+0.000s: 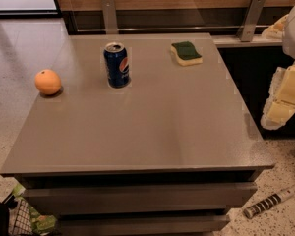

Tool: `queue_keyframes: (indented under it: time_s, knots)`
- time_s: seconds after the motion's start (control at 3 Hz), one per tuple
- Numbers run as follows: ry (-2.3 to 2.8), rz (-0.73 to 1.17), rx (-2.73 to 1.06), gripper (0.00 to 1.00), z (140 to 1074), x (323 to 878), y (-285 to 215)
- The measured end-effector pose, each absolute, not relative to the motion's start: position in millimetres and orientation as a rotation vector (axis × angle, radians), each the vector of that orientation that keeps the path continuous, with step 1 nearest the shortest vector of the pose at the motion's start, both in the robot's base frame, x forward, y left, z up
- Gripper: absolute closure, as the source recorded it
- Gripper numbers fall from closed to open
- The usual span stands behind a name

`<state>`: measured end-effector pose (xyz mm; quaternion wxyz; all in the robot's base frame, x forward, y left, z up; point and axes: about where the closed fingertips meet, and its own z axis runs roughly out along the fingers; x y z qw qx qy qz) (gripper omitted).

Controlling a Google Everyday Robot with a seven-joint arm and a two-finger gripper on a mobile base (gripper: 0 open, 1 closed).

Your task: Move sponge near orange

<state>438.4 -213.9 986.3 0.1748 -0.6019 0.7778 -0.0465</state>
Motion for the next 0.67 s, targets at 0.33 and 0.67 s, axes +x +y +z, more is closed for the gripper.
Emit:
queue_keyframes:
  time_s: [0.33,0.67]
  knots:
    - [2.201,-0.137,-1.703,0.0,987.6,439.3,-214.3]
    - [2.163,-0.164,-1.613,0.0,1000.1,466.1,-230.7]
